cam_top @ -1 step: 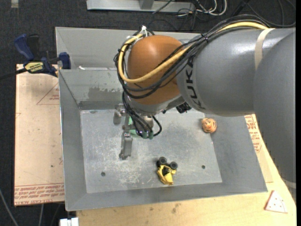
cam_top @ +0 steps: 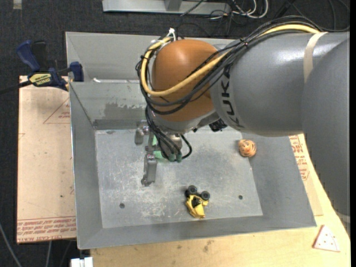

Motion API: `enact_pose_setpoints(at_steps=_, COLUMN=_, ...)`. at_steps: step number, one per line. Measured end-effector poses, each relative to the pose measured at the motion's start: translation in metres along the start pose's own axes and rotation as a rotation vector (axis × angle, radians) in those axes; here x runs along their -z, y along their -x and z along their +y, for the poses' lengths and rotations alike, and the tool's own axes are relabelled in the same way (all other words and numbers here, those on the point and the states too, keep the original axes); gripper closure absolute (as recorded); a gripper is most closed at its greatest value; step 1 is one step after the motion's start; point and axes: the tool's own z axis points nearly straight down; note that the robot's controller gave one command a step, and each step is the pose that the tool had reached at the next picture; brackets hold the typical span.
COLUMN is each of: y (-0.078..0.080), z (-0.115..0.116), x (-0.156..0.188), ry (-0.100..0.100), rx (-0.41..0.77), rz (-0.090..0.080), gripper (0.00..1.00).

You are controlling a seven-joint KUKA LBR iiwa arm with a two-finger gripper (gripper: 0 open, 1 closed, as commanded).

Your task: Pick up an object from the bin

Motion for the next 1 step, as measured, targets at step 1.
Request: enact_pose_setpoints(at_steps=1, y=0.0089, z=-0.0141, x=0.005, ry=0.002, rx=0.059, rz=0.002, gripper=0.0)
